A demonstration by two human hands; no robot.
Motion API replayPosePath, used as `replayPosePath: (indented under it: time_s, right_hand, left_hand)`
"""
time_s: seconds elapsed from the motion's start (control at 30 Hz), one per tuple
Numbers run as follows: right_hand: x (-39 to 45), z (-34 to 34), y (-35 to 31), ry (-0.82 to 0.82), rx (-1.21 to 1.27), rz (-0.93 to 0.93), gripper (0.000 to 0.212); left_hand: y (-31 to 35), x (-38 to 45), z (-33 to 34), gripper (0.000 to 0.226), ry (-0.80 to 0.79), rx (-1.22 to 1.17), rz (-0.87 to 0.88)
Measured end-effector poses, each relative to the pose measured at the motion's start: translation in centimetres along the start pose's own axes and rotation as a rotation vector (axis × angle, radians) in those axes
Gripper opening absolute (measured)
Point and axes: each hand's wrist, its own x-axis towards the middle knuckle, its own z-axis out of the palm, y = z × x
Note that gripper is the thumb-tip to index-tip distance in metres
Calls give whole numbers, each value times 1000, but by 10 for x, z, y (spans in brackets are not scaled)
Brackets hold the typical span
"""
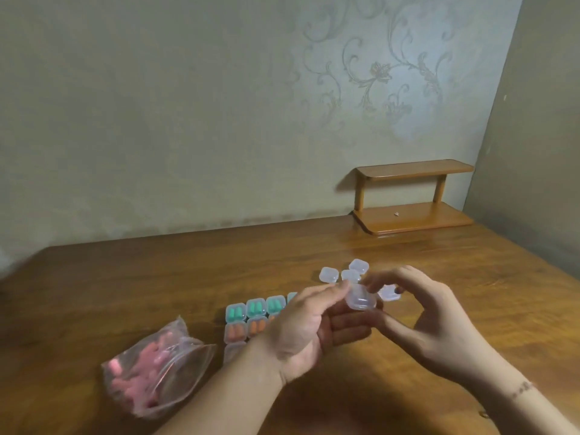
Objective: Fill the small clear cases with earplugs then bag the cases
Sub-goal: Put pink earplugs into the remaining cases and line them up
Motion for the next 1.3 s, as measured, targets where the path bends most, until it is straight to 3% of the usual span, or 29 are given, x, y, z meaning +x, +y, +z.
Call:
replayPosePath:
  time_s: [0.1,0.27,0.5,0.7,0.87,1.1,1.3]
  right_hand:
    - [28,28,-34,3,73,-103,24]
    - [62,93,-87,56,95,-318,14]
    - [86,171,-120,91,72,-504,10]
    - [93,200,-118,161,6,-535,7]
    - [92,207,-112,217,-31,-572,6]
    - [91,212,-108,206,-12,-543,8]
    - [90,215,-110,229,-50,-519,6]
  left_hand:
    - [16,-31,-25,40,67,-179,127]
    - [36,-84,-71,71,119,-317,291]
    - [50,-132,-132,56,254,-208,506]
    - [38,-136,-157,73,283,-316,523]
    - [30,-134,-161,34,272,-336,477]
    - [27,-131,-166,53,305,-298,459]
    - [27,-131,-167,41,319,-269,466]
